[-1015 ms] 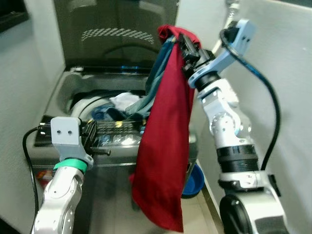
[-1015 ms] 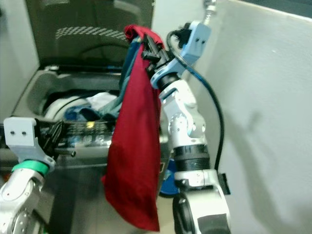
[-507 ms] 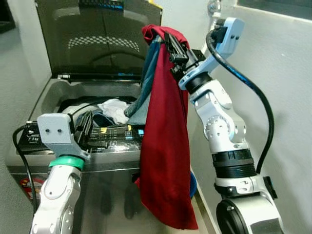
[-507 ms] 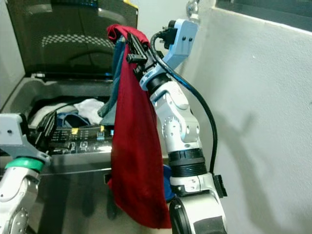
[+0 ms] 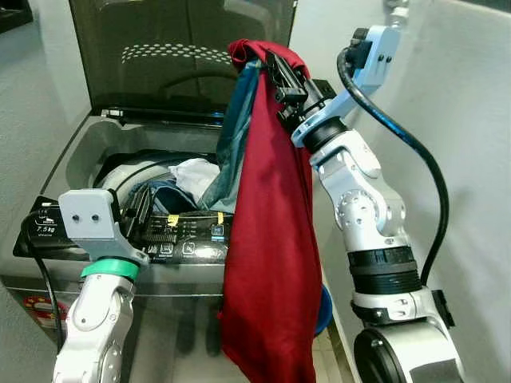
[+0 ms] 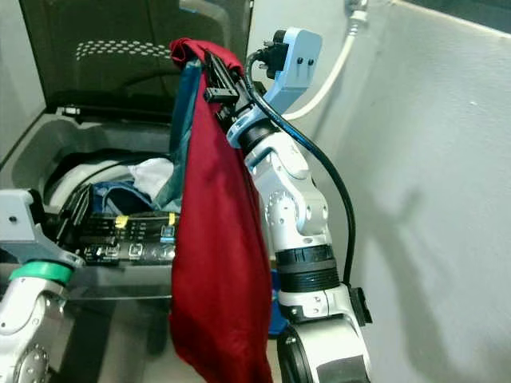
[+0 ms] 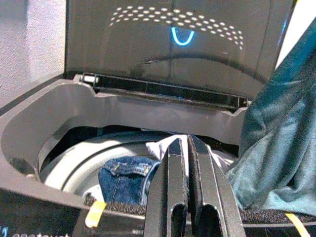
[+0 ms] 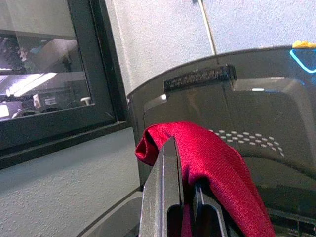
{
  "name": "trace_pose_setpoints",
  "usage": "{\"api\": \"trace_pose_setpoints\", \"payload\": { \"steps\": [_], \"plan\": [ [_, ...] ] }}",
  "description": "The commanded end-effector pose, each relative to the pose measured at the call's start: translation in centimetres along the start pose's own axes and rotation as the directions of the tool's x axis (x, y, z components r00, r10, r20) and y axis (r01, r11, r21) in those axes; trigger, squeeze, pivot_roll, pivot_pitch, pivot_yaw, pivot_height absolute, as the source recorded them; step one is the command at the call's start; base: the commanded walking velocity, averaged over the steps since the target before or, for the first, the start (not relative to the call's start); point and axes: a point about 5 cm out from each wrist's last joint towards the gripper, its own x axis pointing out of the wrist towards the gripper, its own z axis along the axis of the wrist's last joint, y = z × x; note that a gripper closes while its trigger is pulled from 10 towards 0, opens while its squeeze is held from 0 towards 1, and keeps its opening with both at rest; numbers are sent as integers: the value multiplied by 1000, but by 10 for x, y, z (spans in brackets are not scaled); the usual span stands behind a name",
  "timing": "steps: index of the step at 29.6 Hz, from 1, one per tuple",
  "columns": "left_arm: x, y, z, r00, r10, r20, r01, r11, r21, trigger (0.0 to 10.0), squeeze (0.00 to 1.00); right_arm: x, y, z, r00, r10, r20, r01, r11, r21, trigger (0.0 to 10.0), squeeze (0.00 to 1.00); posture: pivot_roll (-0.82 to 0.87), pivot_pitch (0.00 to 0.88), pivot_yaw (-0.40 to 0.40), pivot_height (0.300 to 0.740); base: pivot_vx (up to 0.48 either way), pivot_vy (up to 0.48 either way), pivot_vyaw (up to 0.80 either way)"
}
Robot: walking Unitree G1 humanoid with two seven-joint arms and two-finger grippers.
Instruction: Clothes washing
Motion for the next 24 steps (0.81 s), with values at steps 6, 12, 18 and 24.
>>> {"api": "trace_pose_setpoints", "payload": {
  "steps": [6, 12, 18, 24],
  "plan": [
    [-2, -2, 1, 1000, -13, 2, 13, 1000, -13, 10000, 0, -1, 2, 8, 1000, 3, 31, -3, 1000, -10, 10000, 0, 51, 0, -48, 740, 0, 478, 0],
    [-3, -2, 0, 1000, -17, -1, 17, 1000, -9, 10000, 0, -2, 1, 9, 999, -2, 32, 3, 1000, -8, 10000, 0, 50, 0, -45, 740, 0, 320, 0],
    [-3, -1, 0, 1000, -19, -5, 18, 1000, -19, 10000, 0, -2, 1, 9, 999, -3, 33, 3, 1000, -5, 10000, 0, 50, 0, -45, 740, 0, 400, 0],
    [-3, 0, 0, 1000, -11, -6, 11, 1000, -4, 10000, 0, -2, 2, 9, 1000, 1, 31, -1, 1000, -5, 10000, 0, 49, 0, -51, 740, 0, 240, 0]
  ]
}}
